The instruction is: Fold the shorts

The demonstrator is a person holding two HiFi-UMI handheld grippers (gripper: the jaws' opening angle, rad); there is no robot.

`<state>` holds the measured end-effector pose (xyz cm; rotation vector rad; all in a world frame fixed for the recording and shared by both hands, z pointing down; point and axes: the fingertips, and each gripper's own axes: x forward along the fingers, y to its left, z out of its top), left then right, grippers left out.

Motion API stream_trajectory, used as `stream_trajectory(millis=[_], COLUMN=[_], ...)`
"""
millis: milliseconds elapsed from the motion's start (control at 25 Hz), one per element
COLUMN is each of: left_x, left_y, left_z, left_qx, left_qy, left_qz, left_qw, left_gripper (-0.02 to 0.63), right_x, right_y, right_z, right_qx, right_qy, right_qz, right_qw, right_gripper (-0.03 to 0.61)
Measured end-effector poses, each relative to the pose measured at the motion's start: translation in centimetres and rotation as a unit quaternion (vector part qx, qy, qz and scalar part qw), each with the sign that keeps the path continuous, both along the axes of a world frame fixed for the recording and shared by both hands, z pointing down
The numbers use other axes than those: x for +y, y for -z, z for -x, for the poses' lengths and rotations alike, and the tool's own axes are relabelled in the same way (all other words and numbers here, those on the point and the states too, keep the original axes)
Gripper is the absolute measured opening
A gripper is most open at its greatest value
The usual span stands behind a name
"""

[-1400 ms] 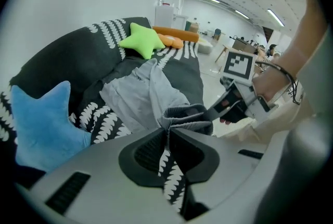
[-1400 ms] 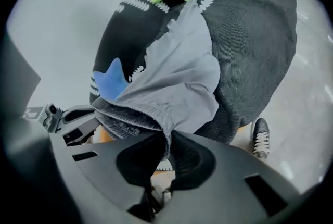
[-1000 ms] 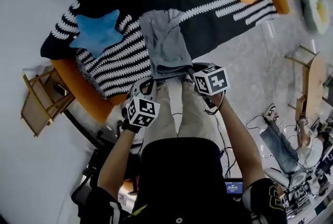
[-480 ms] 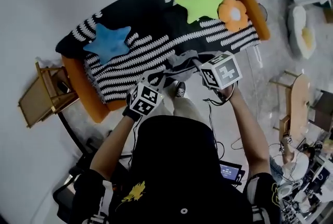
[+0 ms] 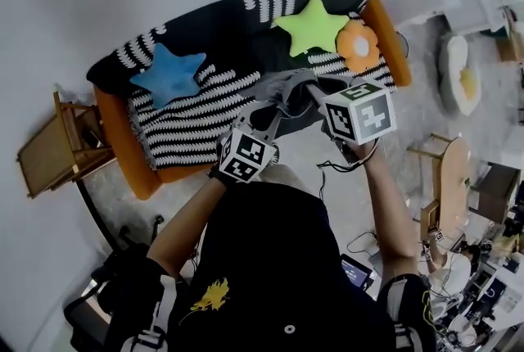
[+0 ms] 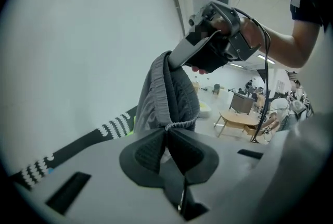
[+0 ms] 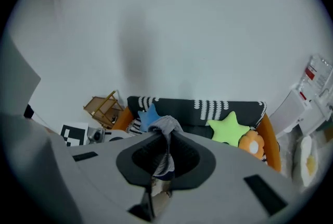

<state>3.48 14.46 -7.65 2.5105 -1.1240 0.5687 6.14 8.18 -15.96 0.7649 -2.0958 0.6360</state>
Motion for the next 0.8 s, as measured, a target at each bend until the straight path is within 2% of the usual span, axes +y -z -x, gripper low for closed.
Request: stream_trajectory(millis=[120,320,560,800], left_x=[-0.9,-3.0,-8.9,-15.7], left_y=[1.3,1.6,1.1,0.9], left_z=[0.2,3.3,8.2,10.8], left_qx=[0.002,-0.006,-0.064,-0.115], left_qy=[0.012,0.054,0.070,0.075], left_qz=[-0.016,-0.008,-0.016,-0.022], left_qw=[0.9998,0.9985,0.9953,0.9902], left_gripper=[0.031,0.026,0.026,0.026], right_x=[-1.0,-2.6,-9.0,-16.1], right_y=[1.3,1.7,-0.1,-2.6], right_z=[0.4,0.9,3.0,3.5], right_qx=[-0.018,-0.009,0.015,0.035], right_qy=[-0.017,-0.004,0.026,0.036], right_qz=[-0.015,-0.031,-0.045,-0.051], right_qw=[1.000,0.999,0.999,0.997], right_gripper=[0.041,0.041,0.041,0.041])
